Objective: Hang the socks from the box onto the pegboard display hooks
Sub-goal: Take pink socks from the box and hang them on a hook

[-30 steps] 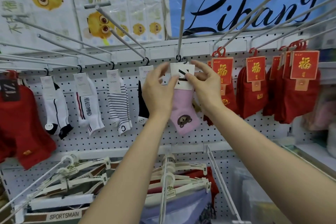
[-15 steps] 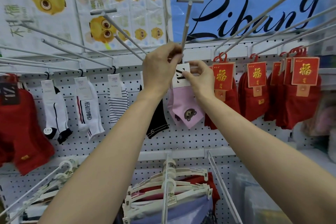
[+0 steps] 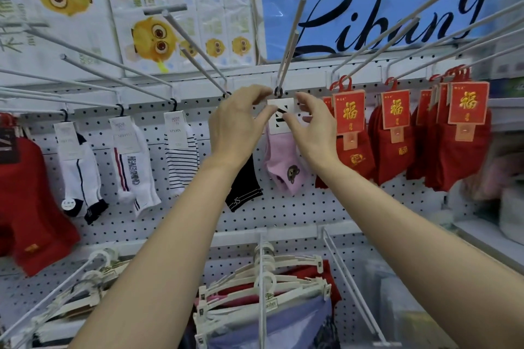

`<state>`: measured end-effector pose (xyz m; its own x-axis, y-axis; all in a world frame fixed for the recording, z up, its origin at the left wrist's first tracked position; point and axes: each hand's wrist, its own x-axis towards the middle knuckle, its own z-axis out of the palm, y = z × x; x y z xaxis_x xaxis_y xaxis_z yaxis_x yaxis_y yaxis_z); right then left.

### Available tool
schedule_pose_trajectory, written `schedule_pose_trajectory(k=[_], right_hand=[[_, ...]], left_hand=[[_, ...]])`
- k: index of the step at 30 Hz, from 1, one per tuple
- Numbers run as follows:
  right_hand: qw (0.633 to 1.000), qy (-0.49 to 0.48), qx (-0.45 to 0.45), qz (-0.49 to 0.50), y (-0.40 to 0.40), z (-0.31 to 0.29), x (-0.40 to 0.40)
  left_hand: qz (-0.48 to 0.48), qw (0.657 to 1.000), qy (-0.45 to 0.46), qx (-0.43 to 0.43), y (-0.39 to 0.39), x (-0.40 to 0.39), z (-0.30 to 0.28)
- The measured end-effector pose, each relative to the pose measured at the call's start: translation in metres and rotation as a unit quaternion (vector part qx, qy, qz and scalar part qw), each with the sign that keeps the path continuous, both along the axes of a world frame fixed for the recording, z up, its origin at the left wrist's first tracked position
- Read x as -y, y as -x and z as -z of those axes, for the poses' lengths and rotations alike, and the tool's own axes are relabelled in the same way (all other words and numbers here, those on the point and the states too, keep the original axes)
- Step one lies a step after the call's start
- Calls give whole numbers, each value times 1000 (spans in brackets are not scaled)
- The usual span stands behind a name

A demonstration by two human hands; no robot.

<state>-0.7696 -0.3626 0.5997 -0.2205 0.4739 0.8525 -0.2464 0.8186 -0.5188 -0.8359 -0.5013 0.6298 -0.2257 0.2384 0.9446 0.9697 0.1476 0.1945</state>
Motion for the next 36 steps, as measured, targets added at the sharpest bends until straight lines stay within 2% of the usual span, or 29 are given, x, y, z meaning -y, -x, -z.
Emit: schedule_pose_trajectory(k=[6, 11, 16, 29, 36], right_hand=[[995, -92, 20, 36, -30, 30, 21], [986, -139, 56, 74, -60, 63, 41], [983, -154, 48, 83, -100, 91, 65], [990, -82, 108, 48, -242, 196, 116], [983, -1, 171, 68, -332, 277, 149]], left_hand=[[-29, 995, 88, 27, 1, 29, 41], [-21, 995, 100, 22, -13, 54, 75], [16, 993, 113, 41, -34, 74, 112], [84, 977, 159, 112, -159, 124, 200], [130, 941, 238, 202, -251, 147, 290]])
